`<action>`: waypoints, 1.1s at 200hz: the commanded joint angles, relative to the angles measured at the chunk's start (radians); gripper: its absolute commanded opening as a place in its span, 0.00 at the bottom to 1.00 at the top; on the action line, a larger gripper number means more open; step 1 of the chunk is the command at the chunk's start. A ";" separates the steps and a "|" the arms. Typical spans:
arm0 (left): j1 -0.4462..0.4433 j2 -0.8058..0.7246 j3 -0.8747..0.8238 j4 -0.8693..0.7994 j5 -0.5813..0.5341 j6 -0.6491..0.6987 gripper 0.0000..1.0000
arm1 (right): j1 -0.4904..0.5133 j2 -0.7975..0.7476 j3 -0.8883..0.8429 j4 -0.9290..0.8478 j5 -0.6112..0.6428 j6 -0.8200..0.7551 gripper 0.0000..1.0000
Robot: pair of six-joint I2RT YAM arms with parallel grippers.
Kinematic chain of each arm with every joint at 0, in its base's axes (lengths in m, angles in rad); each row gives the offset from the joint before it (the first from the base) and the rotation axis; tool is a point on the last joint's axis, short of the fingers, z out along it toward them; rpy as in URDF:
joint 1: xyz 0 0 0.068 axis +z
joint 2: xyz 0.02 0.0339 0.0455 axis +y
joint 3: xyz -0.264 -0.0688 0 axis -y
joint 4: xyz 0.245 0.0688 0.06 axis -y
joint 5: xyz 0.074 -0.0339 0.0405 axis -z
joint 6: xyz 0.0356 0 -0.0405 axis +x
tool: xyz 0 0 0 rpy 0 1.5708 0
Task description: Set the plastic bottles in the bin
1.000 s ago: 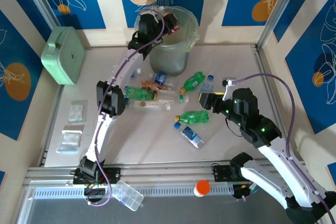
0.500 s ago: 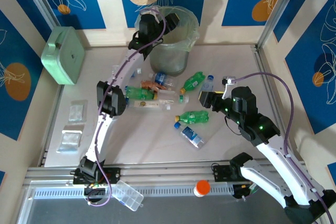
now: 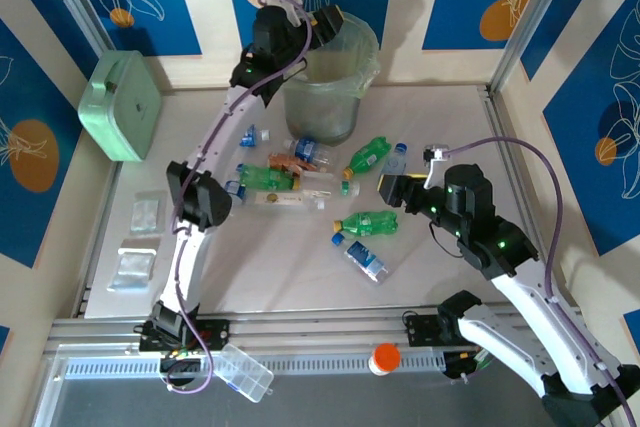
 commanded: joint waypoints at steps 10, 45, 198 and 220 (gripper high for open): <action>-0.039 -0.251 -0.156 -0.146 -0.053 0.072 0.79 | 0.009 0.010 0.045 -0.063 -0.039 -0.005 0.70; -0.067 -0.586 -0.622 -0.108 -0.151 0.066 0.79 | 0.025 0.015 0.005 -0.082 -0.063 0.018 0.70; -0.100 -1.252 -1.463 -0.332 -0.149 0.141 0.89 | 0.312 0.589 0.001 -0.272 0.048 0.083 0.84; -0.100 -1.255 -1.456 -0.358 -0.133 0.183 0.89 | 0.356 0.663 0.011 -0.287 0.022 0.040 0.84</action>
